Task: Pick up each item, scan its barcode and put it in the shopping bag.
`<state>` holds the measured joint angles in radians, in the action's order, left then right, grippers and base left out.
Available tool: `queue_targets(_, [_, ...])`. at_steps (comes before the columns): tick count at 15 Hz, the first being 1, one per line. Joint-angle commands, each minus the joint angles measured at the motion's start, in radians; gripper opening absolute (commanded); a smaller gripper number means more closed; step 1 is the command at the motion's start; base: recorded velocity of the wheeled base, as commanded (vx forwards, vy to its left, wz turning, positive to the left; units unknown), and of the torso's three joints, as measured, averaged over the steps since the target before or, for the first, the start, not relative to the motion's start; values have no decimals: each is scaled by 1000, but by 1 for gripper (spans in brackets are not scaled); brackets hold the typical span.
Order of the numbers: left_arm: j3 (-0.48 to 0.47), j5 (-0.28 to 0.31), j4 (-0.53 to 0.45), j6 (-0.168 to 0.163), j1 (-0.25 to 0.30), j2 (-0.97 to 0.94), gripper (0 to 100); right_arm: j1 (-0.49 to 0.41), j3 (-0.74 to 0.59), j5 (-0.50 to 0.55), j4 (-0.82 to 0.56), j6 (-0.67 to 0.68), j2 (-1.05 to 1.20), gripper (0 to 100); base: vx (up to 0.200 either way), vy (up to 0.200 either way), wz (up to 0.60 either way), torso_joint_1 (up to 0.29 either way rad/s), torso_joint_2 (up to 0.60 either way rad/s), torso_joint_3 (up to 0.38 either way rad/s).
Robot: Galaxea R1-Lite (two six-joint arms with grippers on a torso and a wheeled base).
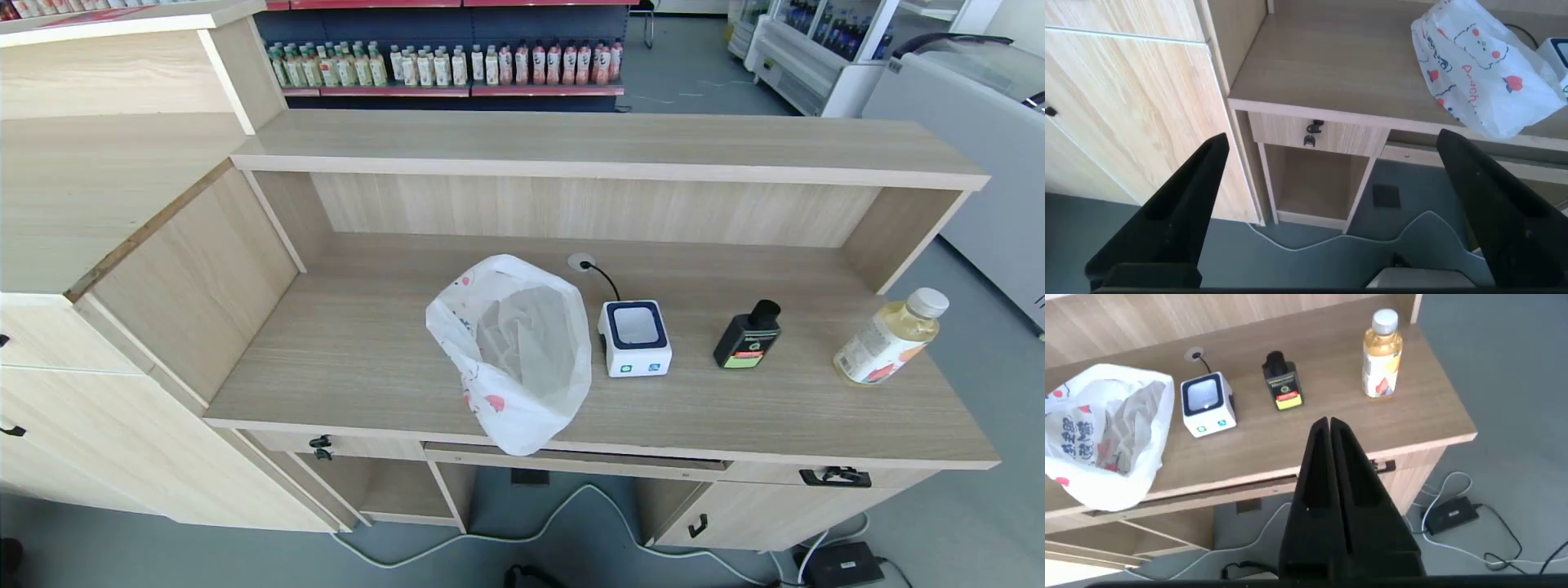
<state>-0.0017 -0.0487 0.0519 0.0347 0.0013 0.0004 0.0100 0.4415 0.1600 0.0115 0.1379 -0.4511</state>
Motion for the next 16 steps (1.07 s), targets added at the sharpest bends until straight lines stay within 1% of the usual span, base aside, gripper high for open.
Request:
queue_targets(1, [0, 0, 0, 1, 0, 0, 100, -12, 244, 4, 166, -3, -482, 0, 0, 0, 0, 0, 0, 0])
queue_targets(3, [0, 0, 0, -1, 0, 0, 100, -18, 249, -36, 193, -20, -548, 0, 0, 0, 0, 0, 0, 0])
queue_targets(5, [0, 0, 0, 1, 0, 0, 100, -21, 244, -43, 197, -67, -594, 0, 0, 0, 0, 0, 0, 0])
queue_targets(6, [0, 0, 0, 1, 0, 0, 100, -22, 220, -54, 234, -75, -629, 100, 0, 0, 0, 0, 0, 0])
queue_targets(7, [0, 0, 0, -1, 0, 0, 100, -24, 201, -66, 258, -84, -641, 100, 0, 0, 0, 0, 0, 0])
queue_targets(8, [0, 0, 0, 1, 0, 0, 100, -42, 183, -103, 298, -126, -678, 100, 0, 0, 0, 0, 0, 0])
queue_targets(11, [0, 0, 0, 1, 0, 0, 100, -97, 166, -106, 301, -173, -698, 100, 0, 0, 0, 0, 0, 0])
queue_targets(13, [0, 0, 0, 1, 0, 0, 100, -166, 169, -111, 263, -212, -676, 100, 0, 0, 0, 0, 0, 0])
queue_targets(14, [0, 0, 0, 1, 0, 0, 100, -168, 186, -112, 246, -213, -690, 100, 0, 0, 0, 0, 0, 0])
queue_targets(15, [0, 0, 0, 1, 0, 0, 100, -202, 232, -134, 196, -205, -736, 100, 0, 0, 0, 0, 0, 0])
queue_targets(16, [0, 0, 0, 1, 0, 0, 100, -228, 250, -152, 166, -212, -770, 100, 0, 0, 0, 0, 0, 0])
